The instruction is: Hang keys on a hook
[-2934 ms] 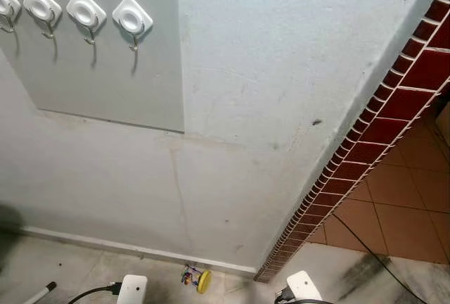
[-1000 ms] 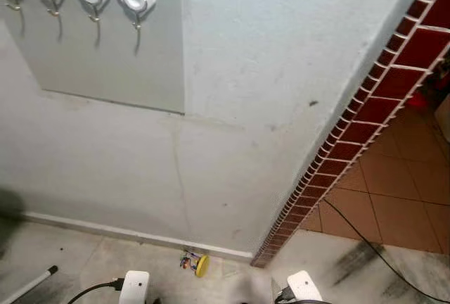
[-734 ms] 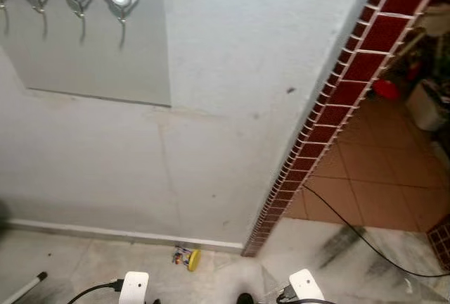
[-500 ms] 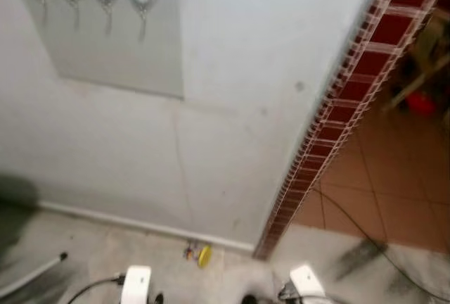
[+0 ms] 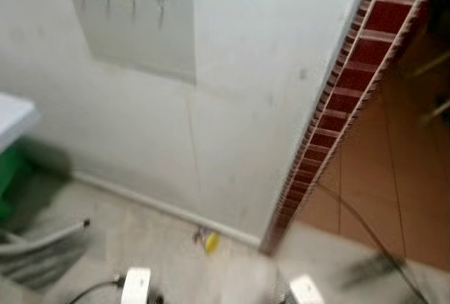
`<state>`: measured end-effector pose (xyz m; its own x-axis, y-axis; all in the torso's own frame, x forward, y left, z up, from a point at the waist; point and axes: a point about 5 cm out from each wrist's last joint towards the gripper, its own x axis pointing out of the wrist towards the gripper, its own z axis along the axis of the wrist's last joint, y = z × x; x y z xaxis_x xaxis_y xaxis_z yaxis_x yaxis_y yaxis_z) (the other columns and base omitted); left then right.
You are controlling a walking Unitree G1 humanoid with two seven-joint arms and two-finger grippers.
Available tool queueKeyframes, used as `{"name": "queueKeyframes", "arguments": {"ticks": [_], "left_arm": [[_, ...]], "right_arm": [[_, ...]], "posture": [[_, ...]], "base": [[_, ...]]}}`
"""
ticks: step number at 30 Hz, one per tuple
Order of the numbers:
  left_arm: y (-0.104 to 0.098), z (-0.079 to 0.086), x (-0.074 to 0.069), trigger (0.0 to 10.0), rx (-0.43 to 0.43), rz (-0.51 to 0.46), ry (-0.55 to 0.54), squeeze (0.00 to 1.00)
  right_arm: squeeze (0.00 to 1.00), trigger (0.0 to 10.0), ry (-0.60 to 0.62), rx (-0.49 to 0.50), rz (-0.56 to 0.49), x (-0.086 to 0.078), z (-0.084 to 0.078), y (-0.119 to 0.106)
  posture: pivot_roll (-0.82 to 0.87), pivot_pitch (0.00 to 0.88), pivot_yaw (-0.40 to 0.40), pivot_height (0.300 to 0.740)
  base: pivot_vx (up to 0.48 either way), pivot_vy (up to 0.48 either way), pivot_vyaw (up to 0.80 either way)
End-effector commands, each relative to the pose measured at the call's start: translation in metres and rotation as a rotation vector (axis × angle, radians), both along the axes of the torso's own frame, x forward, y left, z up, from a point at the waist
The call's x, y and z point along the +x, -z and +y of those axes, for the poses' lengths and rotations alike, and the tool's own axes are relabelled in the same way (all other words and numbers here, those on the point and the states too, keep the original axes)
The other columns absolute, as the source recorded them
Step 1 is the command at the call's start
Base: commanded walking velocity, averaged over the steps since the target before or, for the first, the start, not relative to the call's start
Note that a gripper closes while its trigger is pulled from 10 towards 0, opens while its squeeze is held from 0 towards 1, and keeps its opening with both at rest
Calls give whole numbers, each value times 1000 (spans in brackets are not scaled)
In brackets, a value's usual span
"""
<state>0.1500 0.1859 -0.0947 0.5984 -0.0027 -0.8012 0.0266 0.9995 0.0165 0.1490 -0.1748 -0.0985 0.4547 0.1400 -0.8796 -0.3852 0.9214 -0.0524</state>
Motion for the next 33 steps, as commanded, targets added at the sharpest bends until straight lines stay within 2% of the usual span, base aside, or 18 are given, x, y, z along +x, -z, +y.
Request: {"name": "queueKeyframes", "arguments": {"ticks": [1,14,33], "left_arm": [[3,1,-7,10000,-2,31,-2,0],[3,0,-7,10000,-13,23,-8,0],[0,0,-1,10000,-10,10,13,0]], "right_arm": [[0,10000,-1,-3,26,-7,0,3],[0,10000,-27,-7,25,-7,0,3],[0,10000,-49,10,4,3,5,-1]], "posture": [[-59,86,-53,740],[-64,82,-59,740],[-59,52,-58,740]], "base": [[0,0,0],[0,0,0],[0,0,800]]}}
